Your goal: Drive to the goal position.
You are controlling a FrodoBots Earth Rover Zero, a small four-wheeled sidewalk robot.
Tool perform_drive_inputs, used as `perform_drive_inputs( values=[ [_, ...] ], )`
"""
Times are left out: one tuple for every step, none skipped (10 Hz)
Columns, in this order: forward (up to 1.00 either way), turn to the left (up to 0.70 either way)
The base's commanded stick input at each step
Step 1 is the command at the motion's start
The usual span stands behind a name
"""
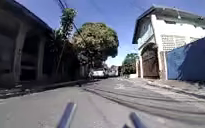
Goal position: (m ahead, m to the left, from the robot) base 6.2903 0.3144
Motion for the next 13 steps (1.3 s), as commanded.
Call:
perform_drive_inputs(
  values=[
    [1.0, 0.0],
    [1.0, -0.32],
    [1.0, -0.4],
    [1.0, -0.4],
    [1.0, -0.4],
    [1.0, -0.4],
    [1.0, -0.4],
    [1.0, -0.22],
    [1.0, -0.1],
    [1.0, -0.04],
    [1.0, 0.0],
    [1.0, 0.0],
    [1.0, 0.0]
  ],
)
